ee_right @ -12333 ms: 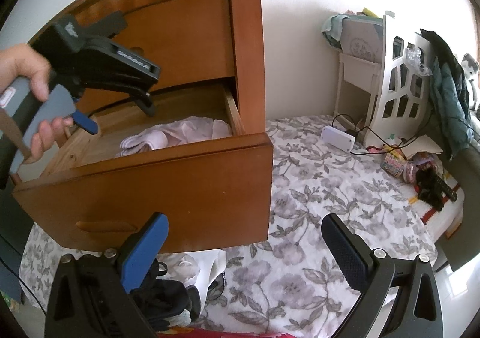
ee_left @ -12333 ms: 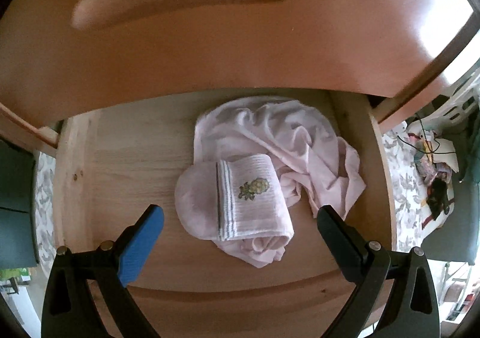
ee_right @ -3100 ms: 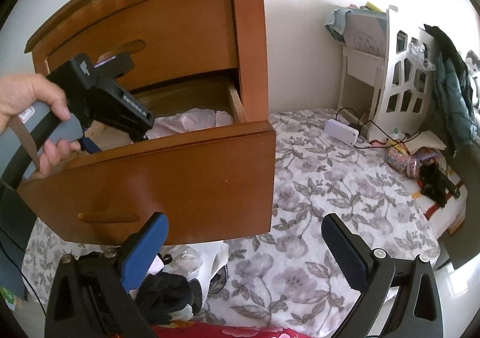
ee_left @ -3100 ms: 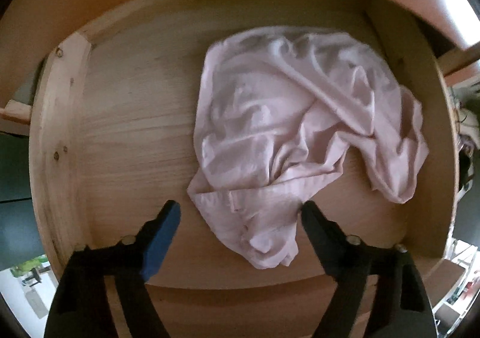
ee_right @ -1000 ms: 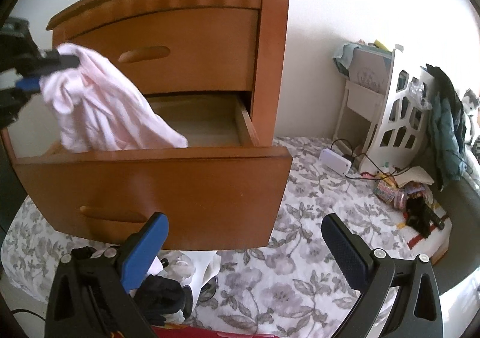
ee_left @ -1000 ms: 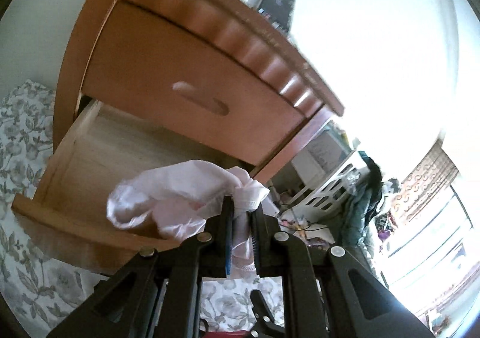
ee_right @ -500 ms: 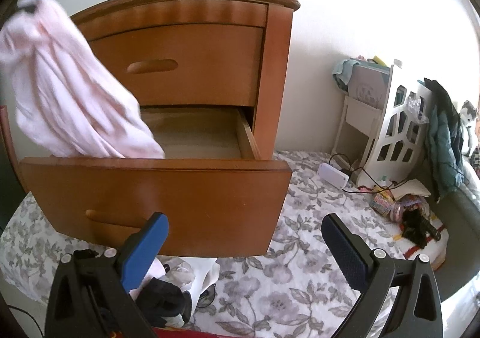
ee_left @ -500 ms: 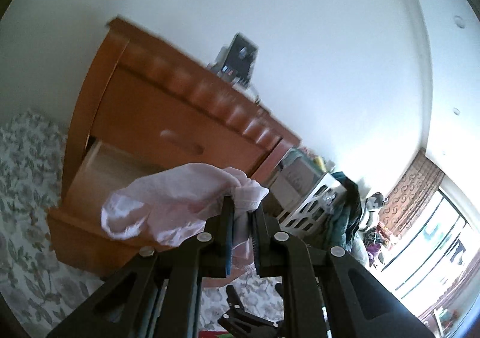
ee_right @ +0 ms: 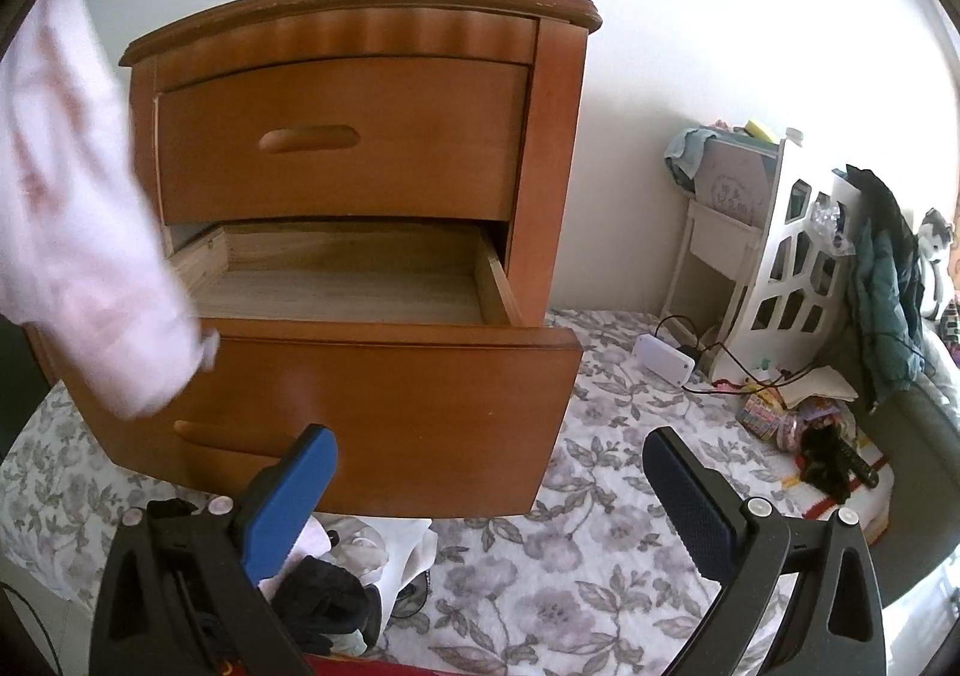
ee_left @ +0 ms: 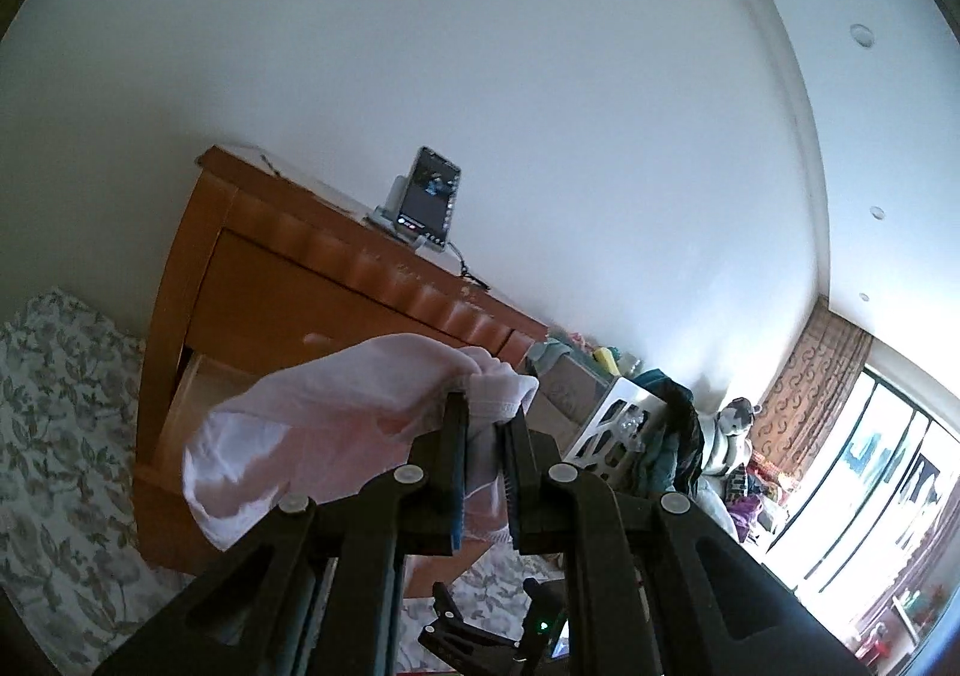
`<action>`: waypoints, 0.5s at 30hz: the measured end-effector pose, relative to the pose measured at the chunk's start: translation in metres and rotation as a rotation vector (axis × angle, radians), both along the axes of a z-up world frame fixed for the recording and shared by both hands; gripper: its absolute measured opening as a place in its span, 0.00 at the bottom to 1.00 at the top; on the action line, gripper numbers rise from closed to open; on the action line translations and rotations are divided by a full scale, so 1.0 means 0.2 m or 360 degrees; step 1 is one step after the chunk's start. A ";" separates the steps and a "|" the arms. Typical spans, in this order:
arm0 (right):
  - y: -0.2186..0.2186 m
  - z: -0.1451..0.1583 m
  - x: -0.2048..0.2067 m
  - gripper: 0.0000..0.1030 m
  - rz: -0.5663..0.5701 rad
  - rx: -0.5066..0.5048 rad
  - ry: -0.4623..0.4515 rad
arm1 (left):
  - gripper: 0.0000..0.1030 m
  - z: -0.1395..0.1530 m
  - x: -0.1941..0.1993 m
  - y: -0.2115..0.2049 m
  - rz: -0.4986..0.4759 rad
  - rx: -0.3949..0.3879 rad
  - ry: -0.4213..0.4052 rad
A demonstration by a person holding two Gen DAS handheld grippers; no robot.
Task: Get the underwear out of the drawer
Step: 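Lift the pink cloth up out of the drawer with the left tool, then lower the pink cloth onto the cloth pile on the bedspread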
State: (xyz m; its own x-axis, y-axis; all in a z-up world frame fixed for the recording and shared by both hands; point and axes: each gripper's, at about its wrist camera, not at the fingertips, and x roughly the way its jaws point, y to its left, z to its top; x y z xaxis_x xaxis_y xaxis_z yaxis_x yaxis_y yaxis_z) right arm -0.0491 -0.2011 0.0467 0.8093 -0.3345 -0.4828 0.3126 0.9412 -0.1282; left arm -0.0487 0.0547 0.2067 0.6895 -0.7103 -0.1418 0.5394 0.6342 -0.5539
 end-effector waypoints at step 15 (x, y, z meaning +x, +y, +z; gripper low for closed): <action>0.00 0.00 0.00 1.00 -0.0001 0.0004 0.0003 | 0.11 -0.22 0.15 -0.16 -0.0114 0.0274 0.0296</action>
